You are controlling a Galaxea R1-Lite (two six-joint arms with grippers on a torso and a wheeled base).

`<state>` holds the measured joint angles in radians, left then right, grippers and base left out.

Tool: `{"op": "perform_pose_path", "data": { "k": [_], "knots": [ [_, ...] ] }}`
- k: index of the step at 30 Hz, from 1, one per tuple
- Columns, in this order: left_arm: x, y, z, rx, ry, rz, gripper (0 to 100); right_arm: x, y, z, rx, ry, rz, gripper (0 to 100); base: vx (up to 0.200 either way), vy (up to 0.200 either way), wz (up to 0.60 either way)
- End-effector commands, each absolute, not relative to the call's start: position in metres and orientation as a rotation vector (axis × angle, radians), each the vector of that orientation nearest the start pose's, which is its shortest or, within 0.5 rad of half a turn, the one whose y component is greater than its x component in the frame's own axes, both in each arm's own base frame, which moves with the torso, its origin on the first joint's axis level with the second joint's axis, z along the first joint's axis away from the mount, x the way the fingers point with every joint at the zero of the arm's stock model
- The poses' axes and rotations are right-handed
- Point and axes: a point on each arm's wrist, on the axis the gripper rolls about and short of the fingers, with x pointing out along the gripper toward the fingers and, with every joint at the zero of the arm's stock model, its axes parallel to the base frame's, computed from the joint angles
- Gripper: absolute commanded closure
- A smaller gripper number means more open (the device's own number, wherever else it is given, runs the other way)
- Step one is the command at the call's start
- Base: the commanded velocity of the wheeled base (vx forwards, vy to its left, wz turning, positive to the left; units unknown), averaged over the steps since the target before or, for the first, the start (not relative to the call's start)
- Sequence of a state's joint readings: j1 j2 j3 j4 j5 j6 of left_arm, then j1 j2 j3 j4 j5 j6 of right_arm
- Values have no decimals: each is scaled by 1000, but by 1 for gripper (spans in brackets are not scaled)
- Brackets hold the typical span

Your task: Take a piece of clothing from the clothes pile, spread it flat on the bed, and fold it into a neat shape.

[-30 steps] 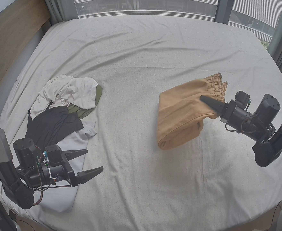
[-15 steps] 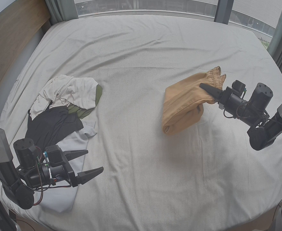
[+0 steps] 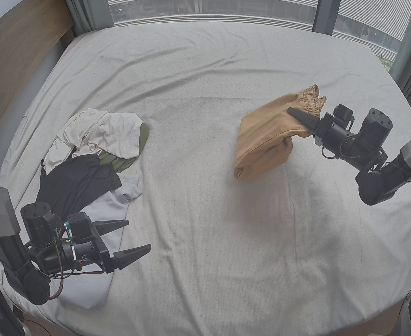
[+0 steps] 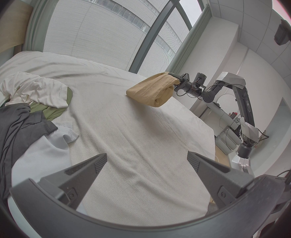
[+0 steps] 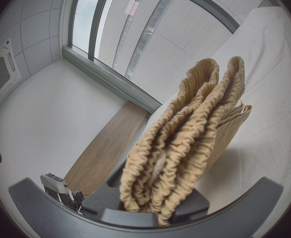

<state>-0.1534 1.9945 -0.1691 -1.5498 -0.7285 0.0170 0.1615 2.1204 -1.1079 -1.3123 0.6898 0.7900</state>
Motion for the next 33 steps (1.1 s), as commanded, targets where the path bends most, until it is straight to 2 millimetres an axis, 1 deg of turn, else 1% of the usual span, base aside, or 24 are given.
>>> {"op": "perform_pose_path", "data": {
  "k": [1, 4, 7, 10, 13, 17, 20, 21, 24, 26, 27, 30, 33],
  "knots": [
    [241, -53, 56, -67, 276, -880, 0, 406, 79, 171, 658, 53, 908, 100, 0, 0, 0],
    [241, -53, 55, -67, 280, -880, 0, 421, 80, 144, 674, 101, 885, 100, 0, 0, 0],
    [240, -53, 55, -68, 283, -880, 0, 430, 76, 125, 682, 125, 863, 100, 0, 0, 0],
    [239, -52, 54, -69, 288, -878, 0, 435, 71, 110, 689, 150, 841, 100, 0, 0, 0],
    [239, -52, 54, -70, 289, -878, 0, 437, 62, 105, 693, 155, 816, 100, 0, 0, 0],
    [239, -52, 54, -68, 288, -881, 0, 429, 49, 97, 703, 186, 774, 100, 0, 0, 0],
    [239, -52, 55, -68, 287, -881, 0, 422, 44, 92, 676, 198, 754, 100, 0, 0, 0],
    [239, -52, 55, -66, 286, -880, 0, 418, 39, 85, 656, 207, 737, 100, 0, 0, 0],
    [238, -53, 54, -66, 288, -881, 0, 410, 32, 73, 651, 229, 710, 100, 0, 0, 0],
    [238, -53, 54, -66, 289, -883, 0, 408, 30, 71, 651, 232, 704, 100, 0, 0, 0],
    [237, -54, 54, -65, 292, -888, 0, 404, 24, 66, 651, 235, 688, 100, 0, 0, 0],
    [237, -55, 54, -65, 292, -892, 0, 402, 19, 61, 654, 239, 672, 100, 0, 0, 0],
    [237, -55, 54, -66, 291, -894, 0, 398, 17, 56, 657, 260, 661, 100, 0, 0, 0]
  ]
}}
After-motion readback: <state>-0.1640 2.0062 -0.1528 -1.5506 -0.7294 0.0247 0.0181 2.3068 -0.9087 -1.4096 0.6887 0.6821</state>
